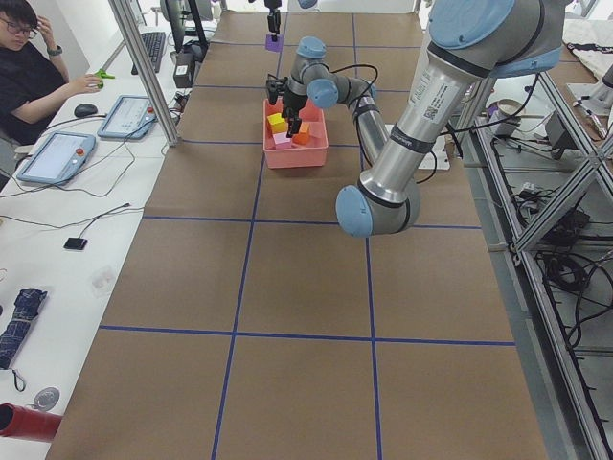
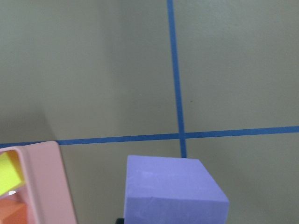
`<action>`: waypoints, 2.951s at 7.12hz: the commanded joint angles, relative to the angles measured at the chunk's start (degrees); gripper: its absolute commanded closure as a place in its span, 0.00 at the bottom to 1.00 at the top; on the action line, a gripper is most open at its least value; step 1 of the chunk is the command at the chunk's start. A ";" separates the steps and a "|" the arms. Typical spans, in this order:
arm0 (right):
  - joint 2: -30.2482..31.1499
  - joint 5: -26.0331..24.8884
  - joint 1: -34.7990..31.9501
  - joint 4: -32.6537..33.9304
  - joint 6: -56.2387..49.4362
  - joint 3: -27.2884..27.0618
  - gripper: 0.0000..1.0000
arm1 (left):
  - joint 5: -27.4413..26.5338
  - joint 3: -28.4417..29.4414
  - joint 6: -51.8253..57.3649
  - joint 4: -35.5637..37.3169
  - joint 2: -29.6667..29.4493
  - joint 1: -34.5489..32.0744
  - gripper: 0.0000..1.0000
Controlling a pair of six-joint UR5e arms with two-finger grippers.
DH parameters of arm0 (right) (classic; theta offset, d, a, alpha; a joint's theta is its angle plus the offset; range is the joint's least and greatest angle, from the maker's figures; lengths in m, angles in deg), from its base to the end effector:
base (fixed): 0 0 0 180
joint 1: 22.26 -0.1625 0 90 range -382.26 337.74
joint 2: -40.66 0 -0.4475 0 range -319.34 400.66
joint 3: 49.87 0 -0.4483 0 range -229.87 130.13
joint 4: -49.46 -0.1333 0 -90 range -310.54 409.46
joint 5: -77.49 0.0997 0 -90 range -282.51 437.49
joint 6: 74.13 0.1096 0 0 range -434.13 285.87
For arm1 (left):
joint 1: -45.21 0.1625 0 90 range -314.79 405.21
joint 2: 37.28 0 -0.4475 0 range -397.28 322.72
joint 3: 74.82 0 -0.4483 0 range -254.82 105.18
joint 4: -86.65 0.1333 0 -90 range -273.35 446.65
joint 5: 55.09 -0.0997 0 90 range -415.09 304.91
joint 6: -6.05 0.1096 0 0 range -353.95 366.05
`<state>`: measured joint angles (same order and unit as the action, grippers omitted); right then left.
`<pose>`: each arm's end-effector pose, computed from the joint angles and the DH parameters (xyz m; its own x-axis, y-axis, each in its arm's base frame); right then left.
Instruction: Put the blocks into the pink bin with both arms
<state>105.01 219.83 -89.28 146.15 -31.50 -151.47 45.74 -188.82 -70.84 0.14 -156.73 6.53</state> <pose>-0.2189 -0.6354 0.3015 0.5259 0.0888 0.8459 -0.0272 0.9958 -0.0876 0.4241 -0.4839 0.1850 0.6029 -0.1973 -0.7731 0.3746 0.9255 0.0559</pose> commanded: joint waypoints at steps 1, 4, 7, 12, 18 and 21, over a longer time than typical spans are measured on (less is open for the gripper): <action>-6.40 -0.31 5.19 3.07 11.59 -2.10 1.00 | 0.86 -3.94 8.92 -0.33 8.33 -4.37 0.01; -14.50 -12.49 21.79 2.54 25.21 -2.11 1.00 | 5.52 -4.56 18.86 -0.76 13.26 -10.35 0.01; -17.50 -21.92 30.78 -2.69 31.00 1.56 1.00 | 5.61 -5.35 19.06 -1.29 15.81 -10.89 0.01; -18.38 -21.84 32.56 -10.20 36.03 4.66 0.00 | 5.44 -4.65 18.79 -1.73 16.26 -10.98 0.01; -3.67 -16.04 10.04 4.61 5.60 -8.07 0.00 | 14.59 -2.04 43.08 -2.36 22.85 -25.85 0.01; 12.16 -13.69 -6.76 4.82 -29.53 -5.37 0.00 | 29.67 15.42 78.76 -1.82 23.46 -47.65 0.01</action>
<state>111.14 204.46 -88.99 150.87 -48.15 -158.09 71.01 -180.44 -7.58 -1.79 -133.56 -32.80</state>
